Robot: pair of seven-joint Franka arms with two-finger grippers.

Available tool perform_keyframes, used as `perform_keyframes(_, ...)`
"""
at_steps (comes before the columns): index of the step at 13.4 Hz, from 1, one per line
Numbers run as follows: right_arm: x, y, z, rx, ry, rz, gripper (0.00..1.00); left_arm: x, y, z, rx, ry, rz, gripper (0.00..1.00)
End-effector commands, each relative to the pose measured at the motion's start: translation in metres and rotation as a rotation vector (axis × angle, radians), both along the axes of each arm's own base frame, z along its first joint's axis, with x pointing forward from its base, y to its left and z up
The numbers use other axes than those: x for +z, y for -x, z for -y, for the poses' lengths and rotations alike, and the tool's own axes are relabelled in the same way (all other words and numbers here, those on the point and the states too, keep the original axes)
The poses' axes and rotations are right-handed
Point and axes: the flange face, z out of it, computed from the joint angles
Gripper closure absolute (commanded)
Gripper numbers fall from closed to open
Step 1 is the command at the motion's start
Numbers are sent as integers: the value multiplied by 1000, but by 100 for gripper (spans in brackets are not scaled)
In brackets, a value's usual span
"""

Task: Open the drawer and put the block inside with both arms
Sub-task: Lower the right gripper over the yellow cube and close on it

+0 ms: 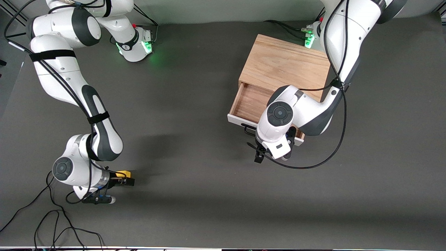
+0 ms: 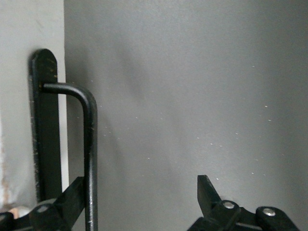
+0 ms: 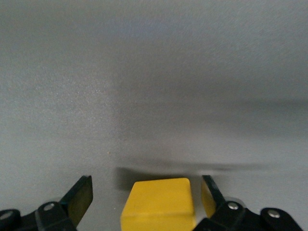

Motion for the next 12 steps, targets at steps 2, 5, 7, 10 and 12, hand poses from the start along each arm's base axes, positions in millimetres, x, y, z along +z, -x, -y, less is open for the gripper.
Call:
perform_keyframes(2,-6,5,-3,-2,-4,-15,0,11,-15,13,24,36,74,0)
perform_keyframes(5,-7,15,-1,9,2,-36,0,16,-20,13,29,44,85,0)
perform_keyframes(7,-3,18,0,8,4,-37,0,22,-22,12,31,50,97,0)
perform_keyframes(10,2,21,4,19,17,-38,46,68,-37,-7,47,43,145,0)
perform_keyframes(12,4,19,7,26,17,-33,100,107,-47,-45,19,12,149,0)
